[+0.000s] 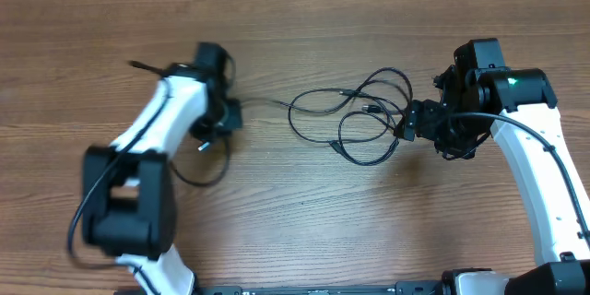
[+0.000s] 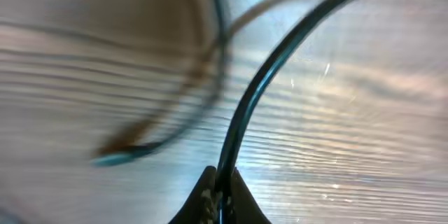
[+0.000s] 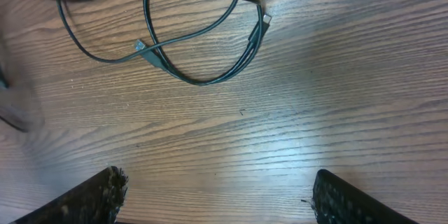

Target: Untangle cables

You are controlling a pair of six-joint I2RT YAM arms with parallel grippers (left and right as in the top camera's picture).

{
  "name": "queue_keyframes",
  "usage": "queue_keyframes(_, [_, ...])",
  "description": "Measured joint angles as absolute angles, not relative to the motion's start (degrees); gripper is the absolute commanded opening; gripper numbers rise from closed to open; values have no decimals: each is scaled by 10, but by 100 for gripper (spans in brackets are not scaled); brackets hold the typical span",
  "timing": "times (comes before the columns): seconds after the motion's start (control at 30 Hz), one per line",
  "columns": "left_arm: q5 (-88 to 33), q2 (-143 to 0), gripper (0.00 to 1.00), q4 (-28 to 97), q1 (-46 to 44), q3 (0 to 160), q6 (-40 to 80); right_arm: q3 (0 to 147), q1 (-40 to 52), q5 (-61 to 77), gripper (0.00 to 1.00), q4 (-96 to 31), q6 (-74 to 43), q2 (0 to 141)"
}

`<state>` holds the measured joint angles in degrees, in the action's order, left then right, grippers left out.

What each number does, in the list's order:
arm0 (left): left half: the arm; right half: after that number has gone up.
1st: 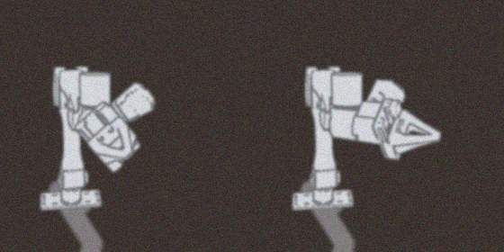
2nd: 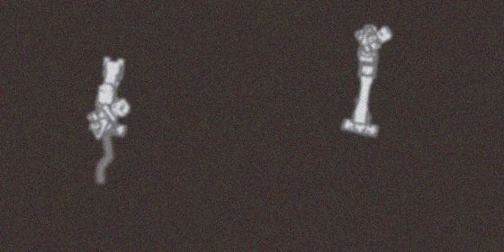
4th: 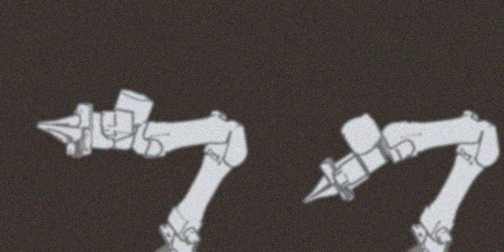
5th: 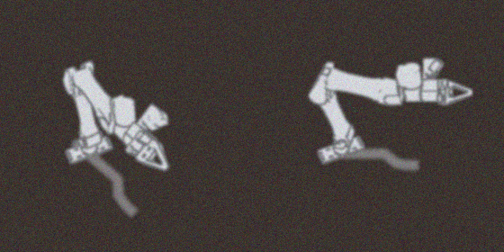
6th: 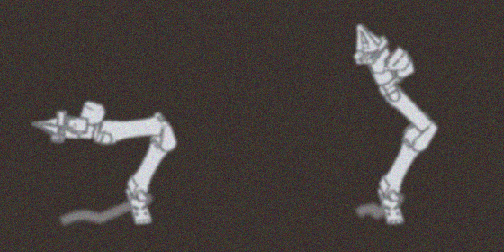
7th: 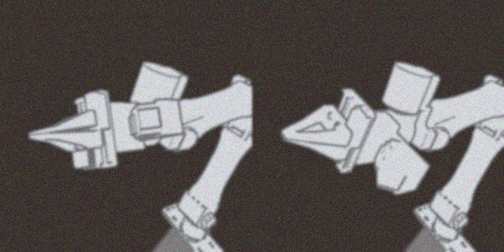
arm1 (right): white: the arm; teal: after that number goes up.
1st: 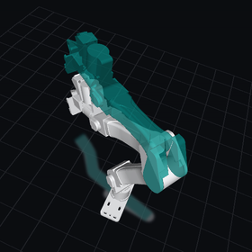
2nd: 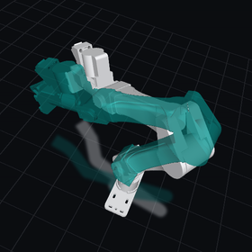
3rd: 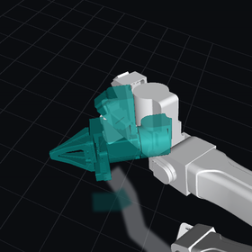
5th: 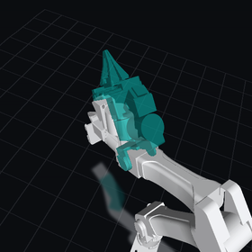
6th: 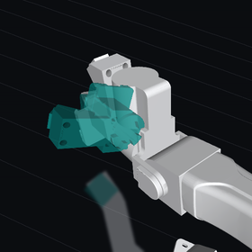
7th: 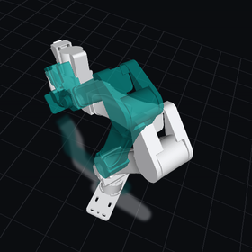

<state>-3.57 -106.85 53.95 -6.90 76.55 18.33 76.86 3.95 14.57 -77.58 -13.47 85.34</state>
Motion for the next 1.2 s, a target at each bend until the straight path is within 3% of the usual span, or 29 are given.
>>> queue_keyframes(0.3, [-30, -867, 4, 591, 117, 920, 185, 769, 39, 146, 84, -775, -135, 853])
queue_keyframes(0.53, [-29, -799, 4, 570, 219, 951, 185, 769, 40, 146, 84, -775, -135, 853])
queue_keyframes(1.2, [-29, -821, 4, 543, 260, 951, 211, 769, 40, 146, 84, -776, -135, 853])
